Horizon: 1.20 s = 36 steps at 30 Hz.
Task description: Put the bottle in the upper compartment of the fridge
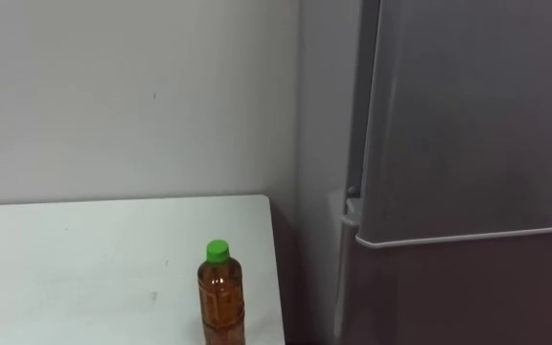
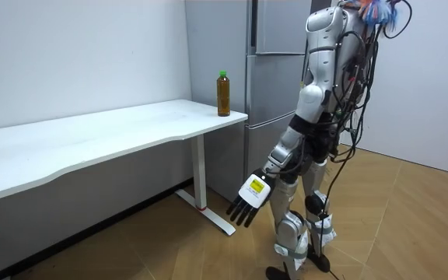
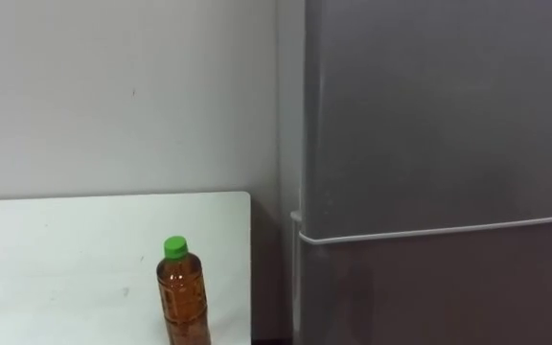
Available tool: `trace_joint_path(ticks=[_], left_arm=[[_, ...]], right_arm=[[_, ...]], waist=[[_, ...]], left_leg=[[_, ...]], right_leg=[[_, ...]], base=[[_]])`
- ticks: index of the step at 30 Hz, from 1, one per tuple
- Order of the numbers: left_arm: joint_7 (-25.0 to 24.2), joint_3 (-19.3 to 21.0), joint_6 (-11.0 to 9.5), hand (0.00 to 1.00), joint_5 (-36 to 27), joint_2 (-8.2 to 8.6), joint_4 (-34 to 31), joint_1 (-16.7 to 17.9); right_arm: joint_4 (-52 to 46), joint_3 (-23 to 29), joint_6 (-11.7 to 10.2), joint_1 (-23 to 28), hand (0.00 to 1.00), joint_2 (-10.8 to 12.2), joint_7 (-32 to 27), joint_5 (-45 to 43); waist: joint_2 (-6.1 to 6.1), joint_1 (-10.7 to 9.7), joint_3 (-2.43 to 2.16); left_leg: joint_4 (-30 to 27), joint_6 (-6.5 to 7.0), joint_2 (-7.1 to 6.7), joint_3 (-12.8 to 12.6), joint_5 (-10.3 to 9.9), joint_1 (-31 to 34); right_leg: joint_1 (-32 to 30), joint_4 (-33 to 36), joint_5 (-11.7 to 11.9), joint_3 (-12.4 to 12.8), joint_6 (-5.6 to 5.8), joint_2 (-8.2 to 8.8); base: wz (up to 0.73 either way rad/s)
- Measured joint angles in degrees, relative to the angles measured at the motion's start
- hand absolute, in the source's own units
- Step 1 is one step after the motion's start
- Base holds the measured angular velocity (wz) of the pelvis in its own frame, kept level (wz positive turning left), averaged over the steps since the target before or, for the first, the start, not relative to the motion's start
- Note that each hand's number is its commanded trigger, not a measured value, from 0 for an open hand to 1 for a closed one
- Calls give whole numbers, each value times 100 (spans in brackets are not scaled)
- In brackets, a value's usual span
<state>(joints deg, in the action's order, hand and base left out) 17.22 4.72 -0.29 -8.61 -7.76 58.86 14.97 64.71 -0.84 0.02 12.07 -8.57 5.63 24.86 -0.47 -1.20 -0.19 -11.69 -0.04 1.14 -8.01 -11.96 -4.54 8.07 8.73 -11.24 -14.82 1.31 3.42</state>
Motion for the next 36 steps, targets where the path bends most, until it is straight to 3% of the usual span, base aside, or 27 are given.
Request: trace_joint_path(ticks=[10,15,23,28,32,36], left_arm=[[242,365,-201,0,-757,13,-792,-86],[724,651,-601,0,-1196,6,-1653,-102],[1170,653,-968,0,-1747,6,-2535,-117],[1391,715,-972,0,-2053,1,-3527,-121],[1623,894,-1004,0,-2056,15,-4734,-122],[1873,1089,-1057,0,-2121,13,-5425,-165]], right_arm=[[21,241,-118,-9,0,-4,17,-176],[9,335,-185,56,0,-36,37,-291],[-11,463,-221,71,0,-25,-32,-424],[-47,463,-256,78,0,-23,-86,-534],[-217,464,-257,187,0,-1,-130,-566],[-219,461,-258,197,0,6,-192,-497]], waist=[[97,12,-9],[122,20,-15],[129,36,-12],[123,64,-24],[144,168,-40],[137,156,-7]], left_leg=[[5,0,-2,5,0,-3],[36,-1,-7,-1,1,-38],[107,-1,-5,-54,1,-81],[83,-2,-5,-11,1,-49],[80,-2,-6,-3,1,-25],[93,-6,-13,1,-4,-107]], right_leg=[[-16,-2,-1,-21,1,1],[9,9,-1,-9,2,4],[7,1,-1,44,3,0],[-23,7,-1,-6,2,6],[-45,2,0,20,3,3],[44,-11,-7,19,10,5]], base=[[1],[0],[-4],[3],[0],[0]])
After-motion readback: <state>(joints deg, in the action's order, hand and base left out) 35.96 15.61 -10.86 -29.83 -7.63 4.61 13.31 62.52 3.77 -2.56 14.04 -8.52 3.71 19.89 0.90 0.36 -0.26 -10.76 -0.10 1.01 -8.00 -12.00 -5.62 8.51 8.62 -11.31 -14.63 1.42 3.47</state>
